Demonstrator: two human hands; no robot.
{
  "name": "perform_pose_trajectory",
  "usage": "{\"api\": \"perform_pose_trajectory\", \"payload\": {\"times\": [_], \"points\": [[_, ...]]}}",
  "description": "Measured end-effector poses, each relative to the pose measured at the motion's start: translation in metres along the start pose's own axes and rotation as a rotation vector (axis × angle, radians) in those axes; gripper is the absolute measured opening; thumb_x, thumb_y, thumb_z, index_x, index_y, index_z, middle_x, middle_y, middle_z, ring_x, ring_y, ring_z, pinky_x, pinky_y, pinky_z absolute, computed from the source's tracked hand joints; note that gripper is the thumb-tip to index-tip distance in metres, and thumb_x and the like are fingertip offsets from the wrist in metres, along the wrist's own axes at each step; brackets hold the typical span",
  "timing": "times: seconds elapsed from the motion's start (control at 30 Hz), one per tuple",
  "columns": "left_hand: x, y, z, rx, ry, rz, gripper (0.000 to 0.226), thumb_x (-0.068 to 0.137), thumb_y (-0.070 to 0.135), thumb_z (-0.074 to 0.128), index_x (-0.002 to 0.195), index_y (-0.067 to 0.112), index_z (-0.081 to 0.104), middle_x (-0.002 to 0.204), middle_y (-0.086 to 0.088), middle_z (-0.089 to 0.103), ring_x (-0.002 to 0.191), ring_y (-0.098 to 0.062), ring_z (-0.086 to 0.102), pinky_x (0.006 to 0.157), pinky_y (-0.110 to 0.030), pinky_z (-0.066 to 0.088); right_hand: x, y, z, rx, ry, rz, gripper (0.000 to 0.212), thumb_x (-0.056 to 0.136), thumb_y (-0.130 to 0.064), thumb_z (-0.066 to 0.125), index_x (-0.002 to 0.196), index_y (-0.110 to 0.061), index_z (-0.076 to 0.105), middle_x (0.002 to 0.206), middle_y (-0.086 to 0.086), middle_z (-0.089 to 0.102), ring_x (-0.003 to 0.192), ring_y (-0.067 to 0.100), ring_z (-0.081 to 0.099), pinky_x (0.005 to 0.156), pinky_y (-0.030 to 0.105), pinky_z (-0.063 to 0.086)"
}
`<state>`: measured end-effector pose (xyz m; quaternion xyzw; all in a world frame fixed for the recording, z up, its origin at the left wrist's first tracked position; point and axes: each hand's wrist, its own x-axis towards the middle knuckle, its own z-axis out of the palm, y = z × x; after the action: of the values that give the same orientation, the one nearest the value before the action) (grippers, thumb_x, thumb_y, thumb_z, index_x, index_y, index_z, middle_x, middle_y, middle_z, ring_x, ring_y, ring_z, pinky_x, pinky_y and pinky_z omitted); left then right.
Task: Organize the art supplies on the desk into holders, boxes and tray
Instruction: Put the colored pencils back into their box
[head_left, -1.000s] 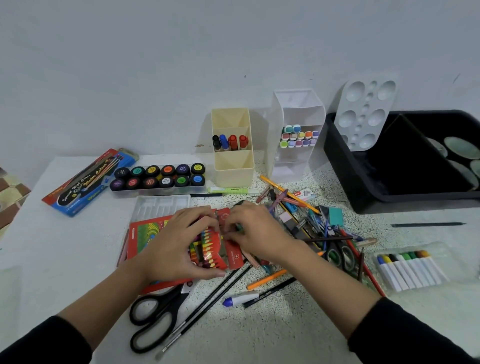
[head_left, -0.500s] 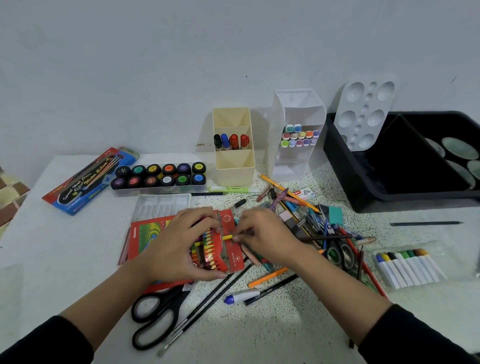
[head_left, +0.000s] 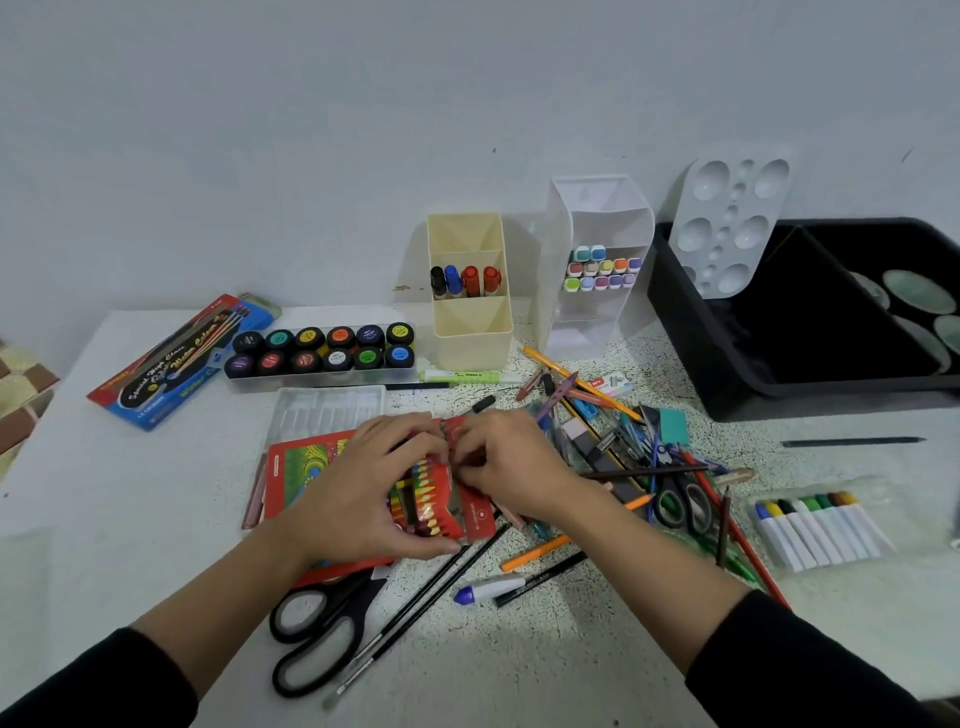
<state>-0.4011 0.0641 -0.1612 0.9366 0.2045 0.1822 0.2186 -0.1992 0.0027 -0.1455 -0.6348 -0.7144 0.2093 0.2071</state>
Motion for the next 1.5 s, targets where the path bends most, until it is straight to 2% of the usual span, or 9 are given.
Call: {"api": "perform_pose_trajectory", "payload": {"times": [0.17, 0.27, 0.5, 0.63, 0.83, 0.97, 1.07, 1.3, 1.5], "points": [[-0.002, -0.001, 0.001, 0.02, -0.022, 0.026, 0.082, 0.064, 0.08, 0.076, 0.126, 0.029, 0.057, 0.137, 0.014, 0.046, 0.132, -0.005, 0.039, 0.109, -0.038, 0.036, -0.02, 0.003, -0.024, 0.133, 0.032, 0.077, 0.011, 0.079, -0.025, 0.085, 0.073, -0.019, 0.076, 0.075, -0.011, 0.065, 0.071, 0.005, 0.058, 0.068, 0.025, 0.05], [-0.003, -0.004, 0.003, 0.034, -0.035, 0.034, 0.081, 0.066, 0.081, 0.074, 0.129, 0.033, 0.057, 0.139, 0.014, 0.045, 0.132, -0.009, 0.039, 0.109, -0.04, 0.037, -0.035, 0.004, -0.05, 0.166, -0.102, 0.111, 0.012, 0.081, -0.026, 0.083, 0.077, -0.017, 0.076, 0.065, -0.016, 0.061, 0.063, 0.0, 0.055, 0.057, 0.012, 0.04], [-0.004, -0.004, 0.004, 0.069, -0.049, 0.051, 0.075, 0.069, 0.08, 0.071, 0.13, 0.039, 0.059, 0.142, 0.012, 0.043, 0.133, -0.006, 0.034, 0.108, -0.033, 0.029, -0.05, 0.006, -0.061, -0.006, -0.411, 0.057, 0.008, 0.08, -0.025, 0.083, 0.088, -0.026, 0.08, 0.074, -0.011, 0.071, 0.068, 0.004, 0.062, 0.063, 0.021, 0.05], [-0.004, -0.001, 0.005, 0.08, -0.063, 0.024, 0.076, 0.068, 0.08, 0.071, 0.13, 0.039, 0.058, 0.144, 0.012, 0.04, 0.134, -0.006, 0.032, 0.108, -0.035, 0.031, -0.061, 0.002, -0.052, -0.164, -0.45, -0.053, 0.012, 0.082, -0.025, 0.079, 0.095, -0.024, 0.081, 0.062, -0.024, 0.055, 0.061, -0.009, 0.054, 0.06, 0.012, 0.036], [-0.003, 0.001, 0.003, 0.119, -0.087, -0.006, 0.079, 0.069, 0.08, 0.071, 0.132, 0.035, 0.057, 0.146, 0.01, 0.039, 0.135, -0.011, 0.034, 0.108, -0.036, 0.031, -0.071, 0.002, -0.044, -0.254, -0.421, -0.112, 0.013, 0.088, -0.017, 0.072, 0.099, -0.02, 0.079, 0.094, -0.008, 0.075, 0.083, 0.01, 0.067, 0.078, 0.027, 0.053], [-0.003, 0.003, 0.005, 0.123, -0.046, 0.016, 0.079, 0.07, 0.076, 0.073, 0.132, 0.03, 0.059, 0.144, 0.006, 0.042, 0.132, -0.009, 0.036, 0.107, -0.034, 0.033, -0.072, 0.009, -0.044, -0.234, -0.414, -0.147, 0.01, 0.092, -0.021, 0.07, 0.099, -0.018, 0.077, 0.094, -0.009, 0.071, 0.084, 0.009, 0.062, 0.077, 0.031, 0.052], [-0.001, 0.003, 0.005, 0.12, -0.039, 0.015, 0.079, 0.07, 0.074, 0.074, 0.132, 0.028, 0.059, 0.143, 0.005, 0.043, 0.13, -0.01, 0.038, 0.106, -0.033, 0.034, -0.071, 0.015, -0.052, -0.105, -0.372, -0.107, 0.01, 0.094, -0.021, 0.069, 0.101, -0.018, 0.075, 0.082, -0.02, 0.053, 0.073, -0.002, 0.05, 0.069, 0.018, 0.039], [0.0, 0.001, 0.005, 0.117, -0.028, -0.008, 0.085, 0.068, 0.076, 0.075, 0.135, 0.028, 0.056, 0.143, 0.006, 0.042, 0.132, -0.006, 0.036, 0.106, -0.03, 0.033, -0.052, 0.015, -0.06, -0.005, -0.137, -0.074, 0.01, 0.099, -0.024, 0.06, 0.104, -0.018, 0.067, 0.101, -0.008, 0.052, 0.091, 0.009, 0.051, 0.084, 0.034, 0.047], [0.0, 0.0, 0.002, 0.07, -0.032, -0.045, 0.09, 0.064, 0.08, 0.073, 0.134, 0.03, 0.049, 0.144, 0.011, 0.038, 0.13, -0.008, 0.038, 0.107, -0.031, 0.034, -0.032, 0.011, -0.042, -0.254, -0.001, -0.181, 0.015, 0.102, -0.018, 0.052, 0.115, -0.016, 0.059, 0.098, -0.004, 0.054, 0.079, 0.022, 0.057, 0.063, 0.042, 0.051]]}}
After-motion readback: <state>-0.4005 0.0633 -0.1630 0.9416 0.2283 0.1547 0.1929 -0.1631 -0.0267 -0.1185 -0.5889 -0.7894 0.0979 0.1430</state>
